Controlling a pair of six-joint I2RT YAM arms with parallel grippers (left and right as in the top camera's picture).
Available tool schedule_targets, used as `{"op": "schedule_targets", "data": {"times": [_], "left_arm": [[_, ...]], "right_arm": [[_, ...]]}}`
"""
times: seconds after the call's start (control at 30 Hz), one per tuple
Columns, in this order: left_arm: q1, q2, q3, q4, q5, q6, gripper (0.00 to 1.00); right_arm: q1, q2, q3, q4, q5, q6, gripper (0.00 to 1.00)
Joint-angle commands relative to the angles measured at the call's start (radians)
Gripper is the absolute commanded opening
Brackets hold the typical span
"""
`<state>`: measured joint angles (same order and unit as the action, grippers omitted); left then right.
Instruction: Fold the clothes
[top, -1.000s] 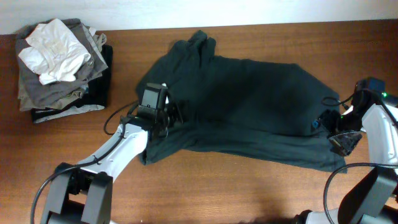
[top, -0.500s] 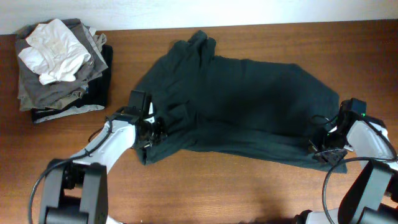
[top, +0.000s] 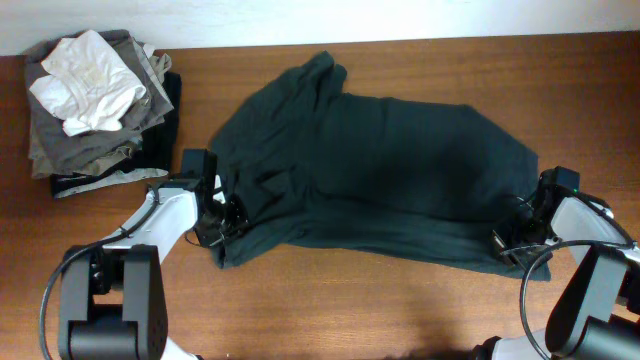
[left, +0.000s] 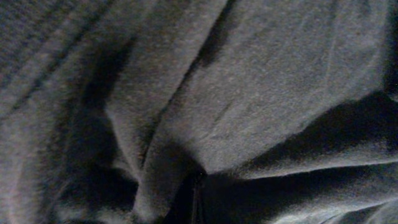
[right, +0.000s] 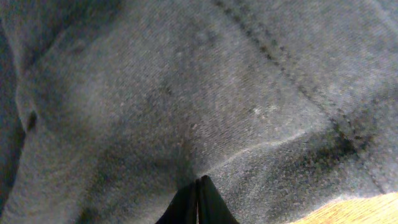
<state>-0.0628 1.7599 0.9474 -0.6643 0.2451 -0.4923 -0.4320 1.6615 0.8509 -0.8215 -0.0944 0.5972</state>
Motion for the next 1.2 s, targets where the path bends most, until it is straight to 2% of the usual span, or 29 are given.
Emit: {"op": "schedule_targets", "data": {"times": [0.0, 0.27, 0.33, 0.43, 0.63, 0.87, 0.93, 0.97, 1.0, 1.03, 1.07, 1.1, 1.13, 1.17], "left_arm": [[0.023, 0.024, -0.013, -0.026, -0.112, 0.019, 0.01], [0.023, 0.024, -0.013, -0.113, -0.1, 0.008, 0.01], [0.023, 0.011, -0.013, -0.209, -0.056, 0.003, 0.01], [0.022, -0.018, -0.013, -0.268, -0.05, -0.008, 0.01], [0.022, -0.173, -0.013, -0.314, -0.051, -0.011, 0.0], [0.022, -0.385, -0.011, -0.324, -0.051, -0.011, 0.01], [0.022, -0.435, 0.002, -0.285, -0.045, -0.01, 0.15], [0.022, -0.452, 0.014, -0.263, -0.033, -0.007, 0.33], [0.022, -0.469, 0.035, -0.226, 0.003, 0.02, 0.64], [0.022, -0.479, 0.057, -0.188, 0.045, 0.054, 0.77], [0.022, -0.485, 0.089, -0.136, 0.096, 0.093, 0.93], [0.02, -0.485, 0.124, -0.084, 0.127, 0.105, 0.99], [0.015, -0.482, 0.153, -0.023, 0.134, 0.105, 0.99], [0.008, -0.478, 0.172, 0.034, 0.13, 0.105, 0.99]], "right_arm": [[0.004, 0.056, -0.023, 0.011, 0.021, 0.031, 0.04], [-0.049, 0.055, -0.02, -0.07, 0.155, 0.153, 0.04], [-0.081, 0.047, -0.016, -0.1, 0.156, 0.172, 0.04], [-0.105, 0.033, -0.014, -0.122, 0.162, 0.203, 0.04], [-0.167, -0.007, 0.011, -0.159, 0.206, 0.205, 0.04], [-0.177, -0.054, 0.137, -0.259, 0.211, 0.205, 0.04], [-0.176, -0.073, 0.195, -0.298, 0.201, 0.177, 0.04], [-0.176, -0.085, 0.238, -0.319, 0.181, 0.129, 0.04], [-0.176, -0.095, 0.285, -0.336, 0.155, 0.079, 0.04], [-0.176, -0.101, 0.328, -0.352, 0.127, 0.034, 0.04], [-0.175, -0.103, 0.386, -0.369, 0.074, -0.041, 0.08], [-0.17, -0.103, 0.443, -0.378, 0.006, -0.13, 0.37], [-0.16, -0.103, 0.498, -0.383, -0.076, -0.204, 0.7], [-0.146, -0.103, 0.544, -0.387, -0.148, -0.248, 0.88]]}}
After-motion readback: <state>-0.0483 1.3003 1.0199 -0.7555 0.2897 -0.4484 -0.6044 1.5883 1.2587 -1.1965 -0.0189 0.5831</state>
